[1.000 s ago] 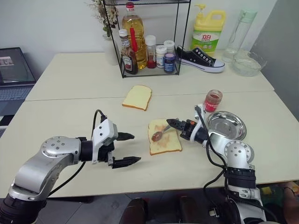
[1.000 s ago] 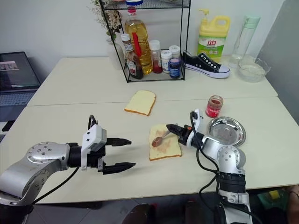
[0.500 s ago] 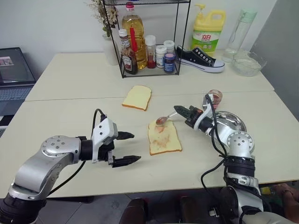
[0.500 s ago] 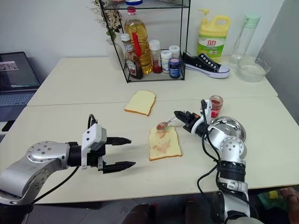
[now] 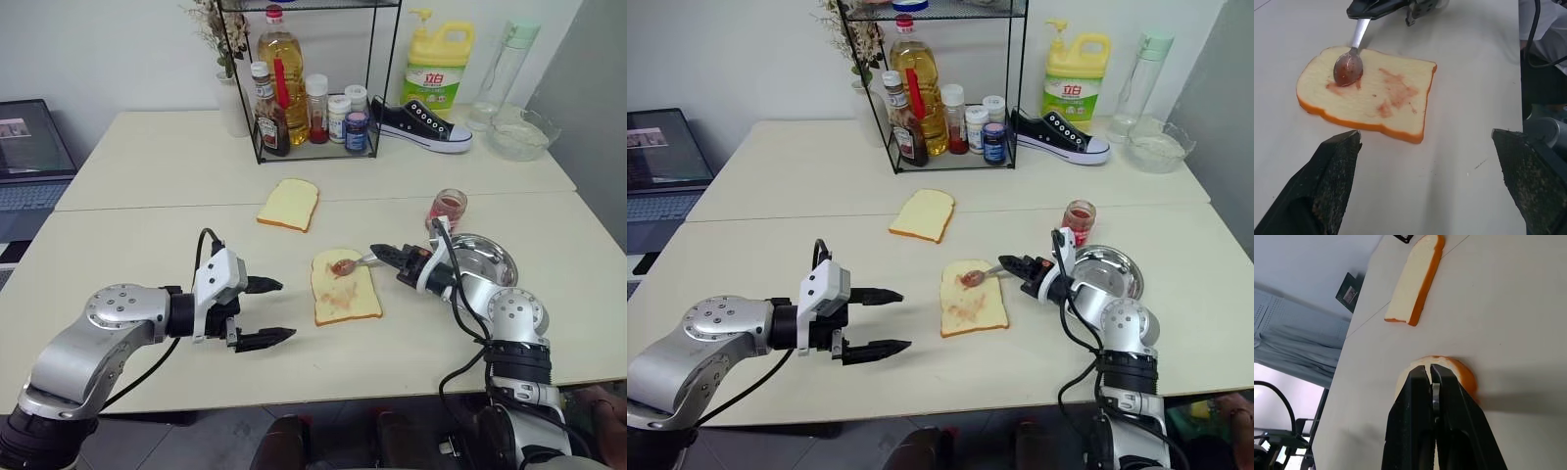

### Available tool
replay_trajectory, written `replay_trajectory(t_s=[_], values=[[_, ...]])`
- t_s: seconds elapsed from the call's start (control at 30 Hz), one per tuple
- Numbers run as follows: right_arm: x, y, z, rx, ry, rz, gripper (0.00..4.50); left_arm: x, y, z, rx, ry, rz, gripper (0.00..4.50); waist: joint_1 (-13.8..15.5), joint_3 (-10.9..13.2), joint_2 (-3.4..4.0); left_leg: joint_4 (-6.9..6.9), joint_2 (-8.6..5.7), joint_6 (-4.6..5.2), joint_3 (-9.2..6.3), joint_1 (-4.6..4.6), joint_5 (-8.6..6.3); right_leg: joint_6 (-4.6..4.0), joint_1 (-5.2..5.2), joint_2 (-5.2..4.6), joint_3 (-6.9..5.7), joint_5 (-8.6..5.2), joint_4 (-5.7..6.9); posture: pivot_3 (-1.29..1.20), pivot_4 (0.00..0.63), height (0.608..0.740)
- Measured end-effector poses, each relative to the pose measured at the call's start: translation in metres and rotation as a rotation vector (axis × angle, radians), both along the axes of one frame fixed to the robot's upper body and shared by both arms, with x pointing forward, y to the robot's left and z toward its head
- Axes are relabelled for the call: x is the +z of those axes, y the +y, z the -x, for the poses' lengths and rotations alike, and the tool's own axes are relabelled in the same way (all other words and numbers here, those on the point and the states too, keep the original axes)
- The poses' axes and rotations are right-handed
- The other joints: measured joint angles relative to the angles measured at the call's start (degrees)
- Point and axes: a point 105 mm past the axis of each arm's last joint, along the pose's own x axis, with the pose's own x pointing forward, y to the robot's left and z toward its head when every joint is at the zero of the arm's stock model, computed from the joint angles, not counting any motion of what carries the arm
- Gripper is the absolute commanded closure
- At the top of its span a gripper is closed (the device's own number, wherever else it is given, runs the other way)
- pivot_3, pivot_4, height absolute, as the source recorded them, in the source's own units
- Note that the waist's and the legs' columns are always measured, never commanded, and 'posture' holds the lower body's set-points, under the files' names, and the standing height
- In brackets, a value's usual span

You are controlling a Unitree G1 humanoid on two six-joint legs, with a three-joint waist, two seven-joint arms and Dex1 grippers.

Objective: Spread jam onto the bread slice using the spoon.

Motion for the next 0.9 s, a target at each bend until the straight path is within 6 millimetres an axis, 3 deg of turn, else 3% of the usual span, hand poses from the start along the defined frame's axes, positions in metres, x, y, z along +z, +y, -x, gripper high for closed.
replay_trajectory(t_s=[0.9], values=[[-0.009, -0.007, 0.038, 0.24, 0.091, 0.085, 4.47, -0.006, 0.001, 0.004, 0.002, 0.022, 0.0, 0.0, 0.04, 0.0, -0.01, 0.0, 0.0, 0.01, -0.01, 0.0, -0.01, 0.0, 0.05, 0.0, 0.0, 0.0, -0.04, 0.0, 0.15, 0.74]])
